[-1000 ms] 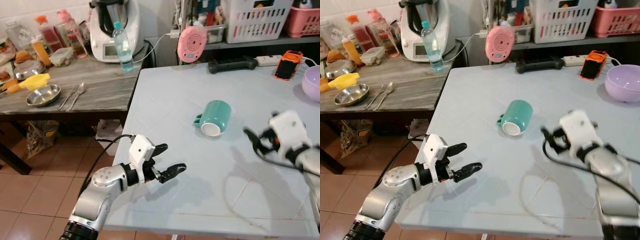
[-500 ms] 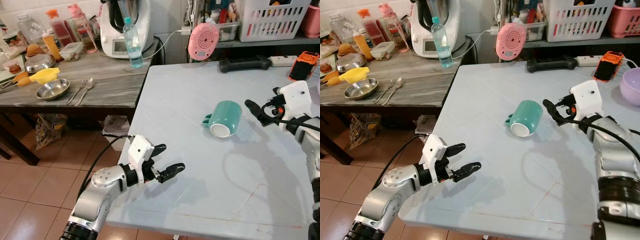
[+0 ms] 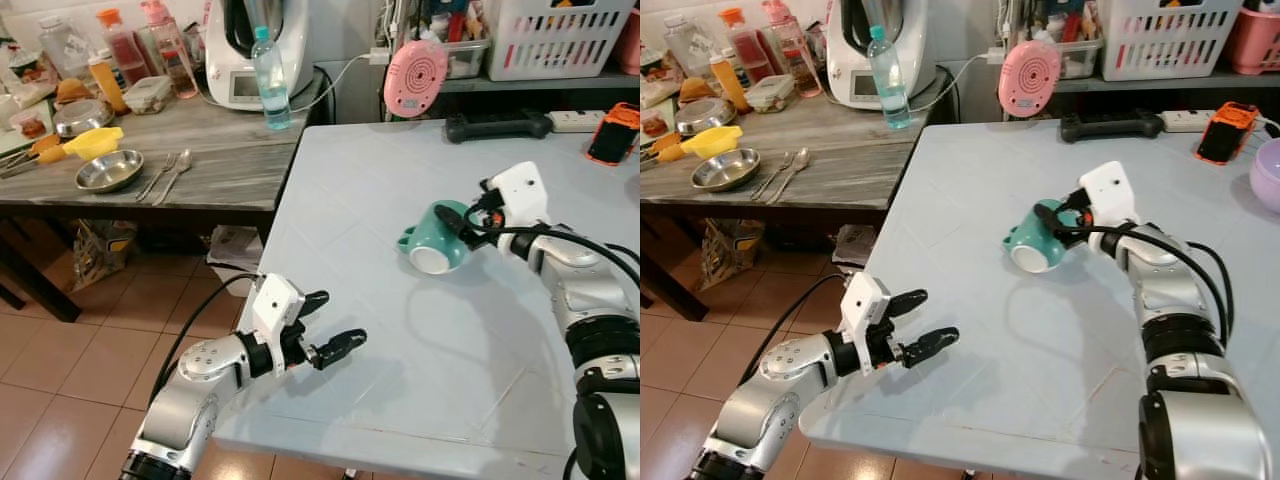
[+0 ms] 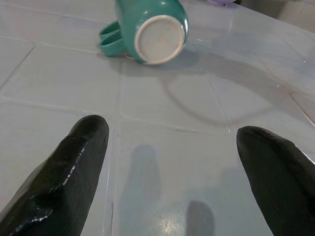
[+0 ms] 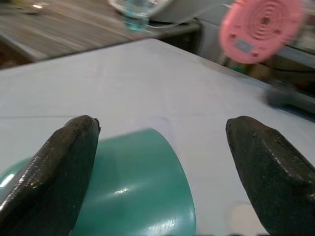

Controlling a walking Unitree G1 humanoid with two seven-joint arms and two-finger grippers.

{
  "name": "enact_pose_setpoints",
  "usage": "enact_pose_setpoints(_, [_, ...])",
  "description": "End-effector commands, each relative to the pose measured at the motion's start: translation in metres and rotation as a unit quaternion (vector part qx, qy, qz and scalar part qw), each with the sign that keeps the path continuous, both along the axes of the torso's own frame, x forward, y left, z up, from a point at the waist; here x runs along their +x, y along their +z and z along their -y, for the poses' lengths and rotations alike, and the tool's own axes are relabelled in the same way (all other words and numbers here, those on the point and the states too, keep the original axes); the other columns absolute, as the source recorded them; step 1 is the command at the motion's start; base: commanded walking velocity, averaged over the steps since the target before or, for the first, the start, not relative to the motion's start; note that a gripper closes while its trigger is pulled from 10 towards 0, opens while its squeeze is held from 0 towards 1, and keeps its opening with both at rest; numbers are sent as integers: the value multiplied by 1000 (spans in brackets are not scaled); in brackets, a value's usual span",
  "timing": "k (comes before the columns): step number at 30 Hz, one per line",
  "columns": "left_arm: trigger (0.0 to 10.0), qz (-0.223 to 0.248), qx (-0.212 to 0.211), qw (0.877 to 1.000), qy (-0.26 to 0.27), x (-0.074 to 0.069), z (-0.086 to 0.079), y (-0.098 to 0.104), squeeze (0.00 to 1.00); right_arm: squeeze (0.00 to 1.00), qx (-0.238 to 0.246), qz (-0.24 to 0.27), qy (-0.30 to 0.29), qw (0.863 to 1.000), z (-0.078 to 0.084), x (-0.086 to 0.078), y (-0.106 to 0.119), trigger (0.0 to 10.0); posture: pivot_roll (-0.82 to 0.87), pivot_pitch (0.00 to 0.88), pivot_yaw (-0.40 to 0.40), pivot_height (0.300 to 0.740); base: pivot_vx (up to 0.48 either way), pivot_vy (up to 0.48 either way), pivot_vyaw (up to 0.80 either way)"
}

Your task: Setting the table

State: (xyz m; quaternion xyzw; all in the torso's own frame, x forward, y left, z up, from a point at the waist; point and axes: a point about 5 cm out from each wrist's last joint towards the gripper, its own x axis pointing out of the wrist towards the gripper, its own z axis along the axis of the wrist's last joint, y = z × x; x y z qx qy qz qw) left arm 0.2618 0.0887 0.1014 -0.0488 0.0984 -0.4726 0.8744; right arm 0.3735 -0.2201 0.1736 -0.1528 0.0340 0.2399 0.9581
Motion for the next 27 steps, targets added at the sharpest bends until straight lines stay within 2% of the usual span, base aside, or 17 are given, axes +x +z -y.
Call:
enact_pose_setpoints(1, [10000,3,6,1000,12,1,-8,3,0,0,2,-25,24,999,-7,-4,-12,10000,-50,15,96,740,0,0,0])
enact_pose_setpoints(5, [10000,3,6,1000,13,1,-9,3,0,0,8,-33,40,999,-10,-9,-18,10000,-53,15,97,740,0,0,0])
enact_pose_setpoints(8, [10000,5,8,1000,12,1,-9,3,0,0,32,-41,52,997,-12,-15,-21,10000,-58,15,99,740,0,0,0])
enact_pose_setpoints(15, [10000,6,8,1000,10,1,-9,4,0,0,70,-47,98,992,-25,-35,-19,10000,-66,13,102,740,0,0,0])
enact_pose_setpoints(17, [10000,6,8,1000,10,1,-9,4,0,0,72,-47,102,991,-27,-37,-19,10000,-67,13,101,740,0,0,0])
enact_pose_setpoints(18, [10000,7,7,1000,9,1,-8,4,0,0,75,-49,116,989,-33,-46,-20,10000,-72,11,102,740,0,0,0])
enact_pose_setpoints(21, [10000,7,6,1000,7,1,-7,5,0,0,63,-46,128,989,-40,-57,-22,10000,-78,11,102,740,0,0,0])
enact_pose_setpoints(27, [10000,6,4,1000,5,2,-5,4,0,0,63,-42,138,988,-48,-62,-18,10000,-89,10,104,740,0,0,0])
